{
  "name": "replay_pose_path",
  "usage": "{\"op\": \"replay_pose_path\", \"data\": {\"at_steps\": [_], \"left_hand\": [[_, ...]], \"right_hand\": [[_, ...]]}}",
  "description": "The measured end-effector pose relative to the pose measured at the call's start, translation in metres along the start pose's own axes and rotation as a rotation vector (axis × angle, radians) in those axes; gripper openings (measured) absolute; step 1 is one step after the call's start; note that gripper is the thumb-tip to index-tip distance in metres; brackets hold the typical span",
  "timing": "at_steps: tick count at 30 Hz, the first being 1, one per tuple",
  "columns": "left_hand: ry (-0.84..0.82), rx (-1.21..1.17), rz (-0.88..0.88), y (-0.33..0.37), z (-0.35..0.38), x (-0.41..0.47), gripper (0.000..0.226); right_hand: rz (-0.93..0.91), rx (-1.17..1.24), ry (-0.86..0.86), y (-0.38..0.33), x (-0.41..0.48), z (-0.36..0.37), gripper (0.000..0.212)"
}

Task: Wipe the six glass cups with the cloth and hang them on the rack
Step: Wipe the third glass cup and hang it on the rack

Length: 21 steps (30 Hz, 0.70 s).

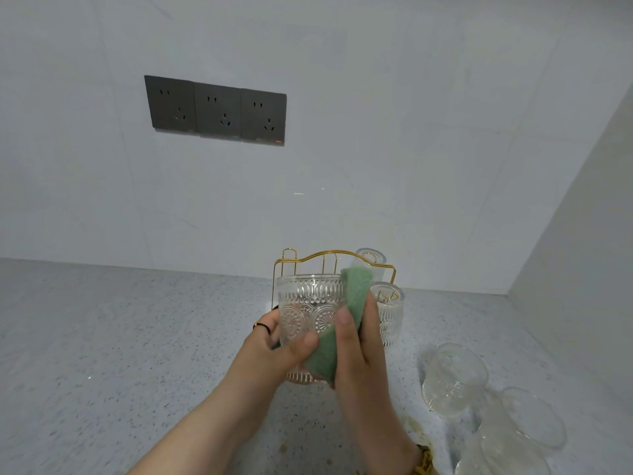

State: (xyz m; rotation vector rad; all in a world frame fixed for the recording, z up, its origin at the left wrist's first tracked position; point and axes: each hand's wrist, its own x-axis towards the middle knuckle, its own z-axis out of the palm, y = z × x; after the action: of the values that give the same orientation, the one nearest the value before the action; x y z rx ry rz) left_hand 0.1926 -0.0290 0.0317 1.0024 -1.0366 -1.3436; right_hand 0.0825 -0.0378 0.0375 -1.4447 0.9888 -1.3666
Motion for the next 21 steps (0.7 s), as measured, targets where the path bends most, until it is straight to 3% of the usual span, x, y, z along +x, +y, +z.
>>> {"op": "replay_pose_path", "data": {"at_steps": [3, 5, 8, 11, 14, 18, 21], "left_hand": [[-0.135, -0.100, -0.056, -0.001, -0.002, 0.001, 0.080], [-0.186, -0.137, -0.104, 0.001, 0.002, -0.002, 0.052], [-0.108, -0.052, -0.126, 0.000, 0.007, -0.003, 0.043], [0.024, 0.042, -0.018, -0.003, 0.007, 0.001, 0.041], [0.187, 0.096, 0.052, -0.009, 0.003, 0.003, 0.020], [0.145, 0.213, 0.102, -0.012, 0.011, -0.003, 0.030], [0.062, 0.156, 0.097, -0.010, 0.013, -0.002, 0.033]], "right_hand": [[0.136, 0.206, -0.032, 0.000, 0.003, -0.013, 0.043], [0.191, 0.293, -0.092, 0.002, 0.002, -0.018, 0.029], [0.204, 0.385, -0.072, 0.007, 0.000, -0.021, 0.032], [0.208, 0.417, -0.011, 0.002, 0.001, -0.017, 0.044], [0.173, 0.233, 0.107, 0.000, 0.004, -0.016, 0.041], [0.048, -0.079, 0.110, 0.000, 0.003, -0.005, 0.075], [-0.109, -0.222, 0.117, 0.000, -0.002, 0.005, 0.057]]}}
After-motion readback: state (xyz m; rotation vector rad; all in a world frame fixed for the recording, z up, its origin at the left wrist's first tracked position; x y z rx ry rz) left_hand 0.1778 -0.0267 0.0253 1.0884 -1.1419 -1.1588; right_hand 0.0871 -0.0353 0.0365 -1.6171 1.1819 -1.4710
